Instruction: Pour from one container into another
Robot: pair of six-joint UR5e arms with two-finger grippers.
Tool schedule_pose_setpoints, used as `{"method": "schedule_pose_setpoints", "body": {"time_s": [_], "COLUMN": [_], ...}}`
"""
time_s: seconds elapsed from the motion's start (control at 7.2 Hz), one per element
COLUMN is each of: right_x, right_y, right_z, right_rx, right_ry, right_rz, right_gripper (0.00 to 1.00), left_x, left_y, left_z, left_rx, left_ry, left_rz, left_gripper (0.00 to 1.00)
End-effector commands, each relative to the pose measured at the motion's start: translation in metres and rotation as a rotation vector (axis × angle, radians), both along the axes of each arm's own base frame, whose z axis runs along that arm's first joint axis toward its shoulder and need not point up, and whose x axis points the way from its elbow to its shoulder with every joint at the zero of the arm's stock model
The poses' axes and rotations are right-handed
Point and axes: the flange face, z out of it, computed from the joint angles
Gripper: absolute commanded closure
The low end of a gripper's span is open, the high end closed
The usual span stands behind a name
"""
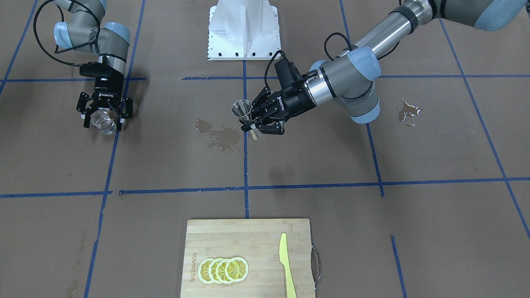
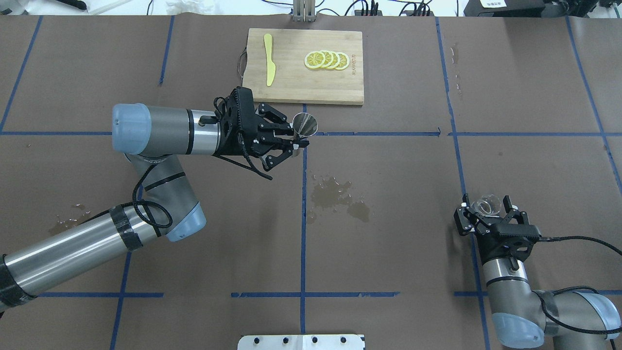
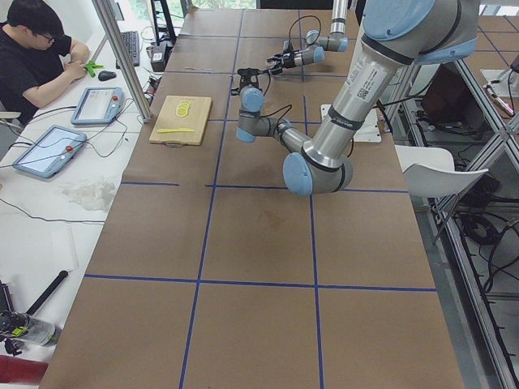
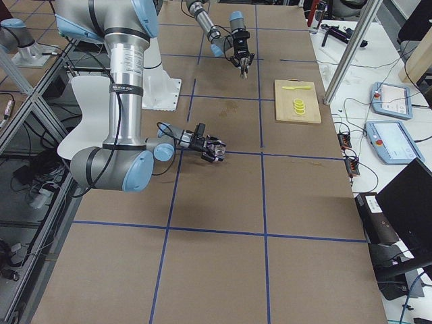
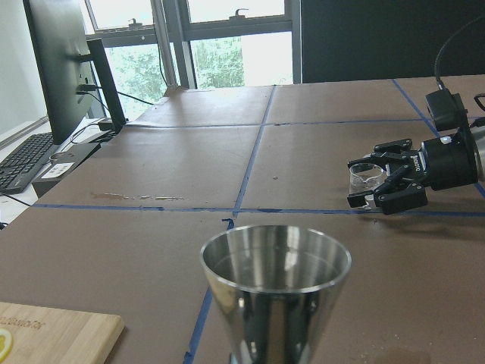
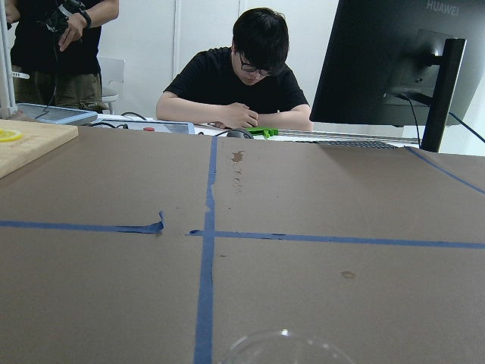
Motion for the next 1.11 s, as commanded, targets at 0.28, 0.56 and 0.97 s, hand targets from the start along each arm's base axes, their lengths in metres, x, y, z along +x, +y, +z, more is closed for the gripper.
{"method": "schedule_pose_setpoints", "body": {"time_s": [0.28, 0.56, 0.97], "right_x": [-0.0047, -0.002, -0.0005], "right_y": [0.0105, 0.0133, 0.014], "right_z": [-0.0016, 0.0031, 0.0058], "right_rx": [0.021, 0.013, 0.014], "right_ry": [-0.011, -0.056, -0.05], "right_rz": [-0.008, 0.003, 0.002], "right_gripper": [0.04, 0.34, 0.35], "left_x": [0.0, 0.0, 0.0007], "left_y": [-0.0001, -0.0001, 0.0007], "left_z": [0.0, 0.0, 0.0], "left_rx": [0.0, 0.0, 0.0], "left_ry": [0.0, 0.0, 0.0], "left_rz": [-0.001, -0.001, 0.001], "left_gripper": [1.0, 1.0, 1.0]}}
